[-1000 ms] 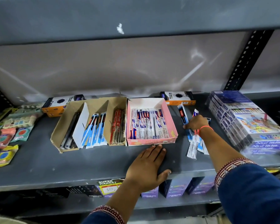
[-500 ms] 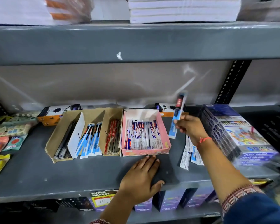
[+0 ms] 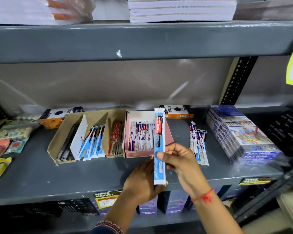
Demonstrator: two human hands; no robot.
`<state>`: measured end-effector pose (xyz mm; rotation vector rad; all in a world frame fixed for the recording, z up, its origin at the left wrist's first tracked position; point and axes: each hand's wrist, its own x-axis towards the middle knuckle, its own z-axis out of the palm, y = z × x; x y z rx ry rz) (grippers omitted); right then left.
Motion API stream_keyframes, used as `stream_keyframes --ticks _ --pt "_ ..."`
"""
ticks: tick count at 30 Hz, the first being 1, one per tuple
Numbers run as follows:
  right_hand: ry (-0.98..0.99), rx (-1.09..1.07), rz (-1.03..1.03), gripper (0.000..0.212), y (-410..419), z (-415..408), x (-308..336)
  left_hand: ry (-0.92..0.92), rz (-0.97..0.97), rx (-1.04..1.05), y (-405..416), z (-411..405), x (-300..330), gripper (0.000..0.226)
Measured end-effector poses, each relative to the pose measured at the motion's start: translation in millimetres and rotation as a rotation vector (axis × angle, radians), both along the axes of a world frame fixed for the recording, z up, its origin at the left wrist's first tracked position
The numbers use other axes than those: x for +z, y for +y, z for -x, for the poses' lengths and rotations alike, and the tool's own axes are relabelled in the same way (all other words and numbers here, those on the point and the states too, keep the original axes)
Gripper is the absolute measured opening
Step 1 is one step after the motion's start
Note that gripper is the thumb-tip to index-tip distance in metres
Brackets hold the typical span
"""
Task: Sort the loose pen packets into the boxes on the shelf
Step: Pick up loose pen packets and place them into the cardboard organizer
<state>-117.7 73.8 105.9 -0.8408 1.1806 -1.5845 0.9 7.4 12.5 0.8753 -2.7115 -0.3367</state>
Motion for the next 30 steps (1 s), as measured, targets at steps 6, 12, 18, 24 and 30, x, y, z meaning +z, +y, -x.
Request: stream_keyframes --ticks 6,12,18,24,30 --pt "0.012 0.023 0.049 0.041 17 -5 8 -0.027 -0.071 0.016 7 3 13 0.055" --pt "0.012 0.049 0.065 0.041 23 -4 10 0.026 -0.095 0.061 13 0 18 0.057" --pt "0.018 0.065 0.061 0.036 15 -17 14 -0.031 -0.056 0.064 -1 -30 6 0.057" --pt "0.039 0.103 0.002 0.036 -13 -55 13 -0.135 0.081 0.165 -32 -108 -12 0.065" --pt "0.059 0.066 -0.113 0.023 -50 -105 6 -0.135 0.092 0.191 -58 -169 -17 0.067"
